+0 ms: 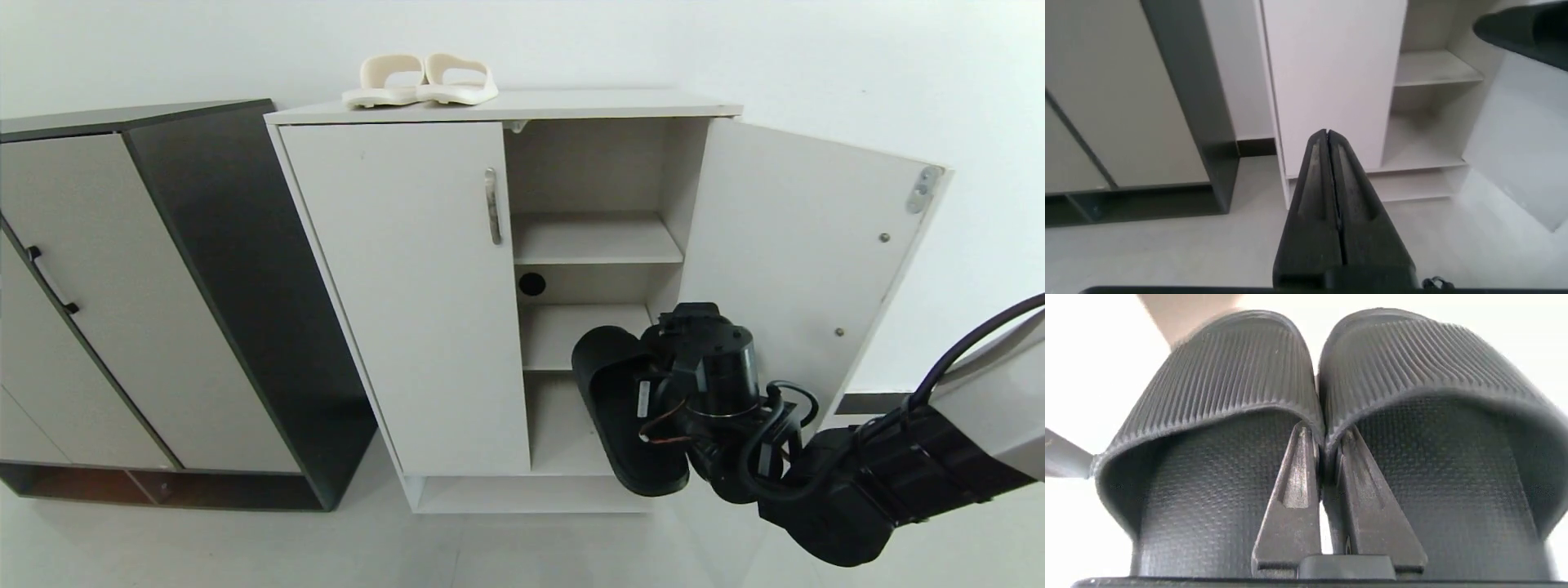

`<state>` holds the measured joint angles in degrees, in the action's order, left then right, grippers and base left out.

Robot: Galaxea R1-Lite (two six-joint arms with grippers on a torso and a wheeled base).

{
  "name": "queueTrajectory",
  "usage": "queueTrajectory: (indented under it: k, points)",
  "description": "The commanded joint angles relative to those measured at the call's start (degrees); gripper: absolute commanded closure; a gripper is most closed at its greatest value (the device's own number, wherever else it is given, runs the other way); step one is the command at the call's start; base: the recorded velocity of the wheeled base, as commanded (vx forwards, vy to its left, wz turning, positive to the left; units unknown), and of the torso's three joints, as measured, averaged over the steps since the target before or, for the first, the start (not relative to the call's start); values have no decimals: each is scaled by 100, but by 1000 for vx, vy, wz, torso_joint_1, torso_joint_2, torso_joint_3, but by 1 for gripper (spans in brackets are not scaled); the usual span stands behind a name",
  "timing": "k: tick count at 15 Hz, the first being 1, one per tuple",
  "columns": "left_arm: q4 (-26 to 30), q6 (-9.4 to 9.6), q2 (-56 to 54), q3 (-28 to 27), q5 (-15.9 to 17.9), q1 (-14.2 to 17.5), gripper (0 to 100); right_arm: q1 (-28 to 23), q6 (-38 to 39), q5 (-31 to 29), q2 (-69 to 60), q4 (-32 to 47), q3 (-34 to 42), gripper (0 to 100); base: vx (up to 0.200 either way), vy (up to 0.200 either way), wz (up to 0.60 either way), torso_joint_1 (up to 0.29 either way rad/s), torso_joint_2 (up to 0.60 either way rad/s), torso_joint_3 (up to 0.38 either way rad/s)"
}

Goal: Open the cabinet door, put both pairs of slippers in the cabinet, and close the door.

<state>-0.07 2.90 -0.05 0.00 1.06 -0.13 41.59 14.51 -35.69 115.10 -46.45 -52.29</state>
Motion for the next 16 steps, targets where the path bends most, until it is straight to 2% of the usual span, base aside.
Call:
queueTrajectory:
  k: [1, 7, 10, 14, 16]
  points:
    - [-1, 0, 14, 0, -1, 5, 100, -152, 0, 36, 30, 4, -54, 100, 0, 0, 0, 0, 0, 0]
    - [-1, 0, 14, 0, -9, 5, 100, -169, 0, 54, 38, 4, -45, 100, 0, 0, 0, 0, 0, 0]
    - [-1, -18, 5, 0, -9, 5, 100, -11, 0, 115, 56, 4, -62, 100, 0, 0, 0, 0, 0, 0]
    - [-1, -26, 14, 0, -9, 5, 100, 218, 0, 203, 768, 4, -695, 100, 0, 0, 0, 0, 0, 0]
    - [-1, -18, 5, 0, -1, 5, 100, 261, 8, 203, 1005, 4, -730, 100, 0, 0, 0, 0, 0, 0]
